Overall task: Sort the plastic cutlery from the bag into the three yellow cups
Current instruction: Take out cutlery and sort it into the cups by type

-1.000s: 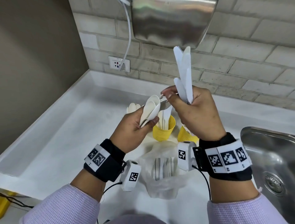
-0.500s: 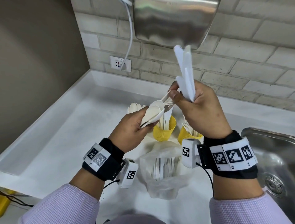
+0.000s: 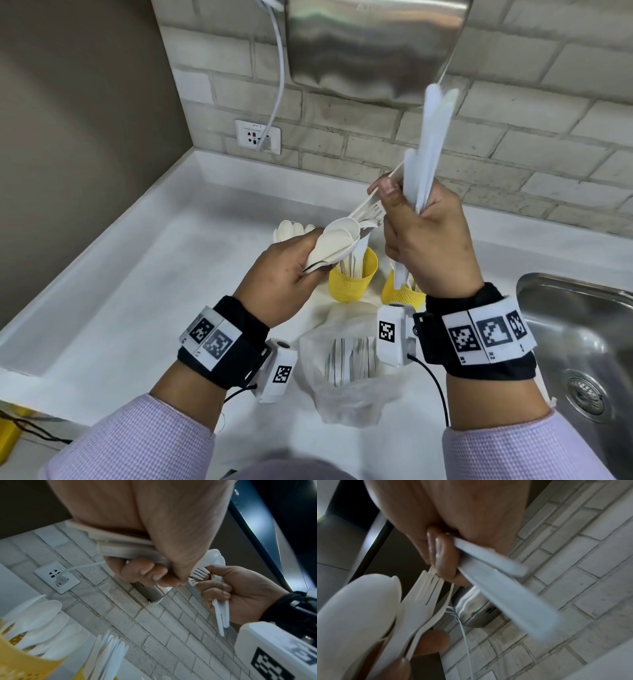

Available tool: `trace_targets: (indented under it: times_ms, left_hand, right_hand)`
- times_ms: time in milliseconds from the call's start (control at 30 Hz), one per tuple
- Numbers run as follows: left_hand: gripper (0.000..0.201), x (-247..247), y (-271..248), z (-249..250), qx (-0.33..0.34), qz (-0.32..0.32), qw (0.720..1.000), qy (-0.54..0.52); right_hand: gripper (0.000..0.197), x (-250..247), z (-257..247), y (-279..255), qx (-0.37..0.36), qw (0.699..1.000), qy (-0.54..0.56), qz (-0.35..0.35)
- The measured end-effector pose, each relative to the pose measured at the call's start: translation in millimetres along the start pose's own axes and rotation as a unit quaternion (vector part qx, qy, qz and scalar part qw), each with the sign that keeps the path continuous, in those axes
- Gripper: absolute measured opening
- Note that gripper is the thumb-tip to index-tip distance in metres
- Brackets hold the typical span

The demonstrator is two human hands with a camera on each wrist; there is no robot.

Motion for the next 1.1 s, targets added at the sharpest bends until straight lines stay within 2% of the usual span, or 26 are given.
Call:
trace_targets:
  times_ms: [100, 167, 233, 300, 367, 433, 533, 600, 700, 767, 867, 967, 1100]
  left_hand:
    - [0.021, 1, 0, 1, 0.010, 0.008, 1.000, 0.021]
    - [0.026, 1, -1, 0, 0.009, 0.017, 0.999, 0.037]
    - [0.031, 1, -1, -3, 0.005, 0.028, 0.998, 0.053]
    - [0.031, 0, -1, -5, -0.003, 0.039, 0.998, 0.058]
    - [0.030, 0, -1, -4, -0.013, 0.045, 0.997, 0.066]
    - [0.031, 1, 0, -5, -0.032, 0.039, 0.995, 0.087]
    - [0.032, 2, -1, -3, -0.053, 0.039, 0.990, 0.123]
    - [0.032, 2, -2, 2, -0.067, 0.045, 0.986, 0.146]
    - [0.041, 2, -1, 7, -0.092, 0.060, 0.979, 0.170]
    - [0.044, 3, -1, 6, -0.111, 0.069, 0.975, 0.177]
    - [0.041, 1, -1, 5, -0.143, 0.071, 0.971, 0.177]
    - [0.035, -1, -3, 6, -0.164, 0.071, 0.968, 0.178]
    - [0.037, -3, -3, 9, -0.187, 0.073, 0.965, 0.170]
  right_hand:
    - [0.022, 0, -2, 1, -0.005, 0.991, 0.100, 0.087]
    - [0.020, -4, -6, 1, -0.033, 0.978, 0.143, 0.145]
    - [0.019, -13, -9, 2, -0.043, 0.958, 0.188, 0.212]
    - [0.019, -21, -7, 1, -0.016, 0.927, 0.260, 0.269]
    - [0.023, -21, -6, 0, -0.007, 0.885, 0.374, 0.276]
    - [0.026, -20, -4, 0, 0.000, 0.853, 0.441, 0.280]
    - [0.017, -20, 2, -3, 0.010, 0.839, 0.453, 0.301]
    - [0.010, -18, 4, -5, -0.001, 0.860, 0.406, 0.308]
    - [0.014, -7, 4, -10, -0.047, 0.915, 0.266, 0.300]
    - [0.017, 3, 4, -13, -0.072, 0.944, 0.181, 0.266]
    - [0.014, 14, 9, -20, -0.059, 0.979, 0.053, 0.188]
    - [0.011, 22, 15, -26, -0.033, 0.989, -0.094, 0.110]
    - [0.020, 29, 23, -26, -0.008, 0.971, -0.232, 0.054]
Point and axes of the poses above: each hand's wrist, its own y-axis towards the middle knuckle, its own x-axis out of the palm, z = x × y, the point moved 2 cm from there along y, towards the middle knuckle, and after that the axes turned 14 degrees about -z, right-handed, at the moved point
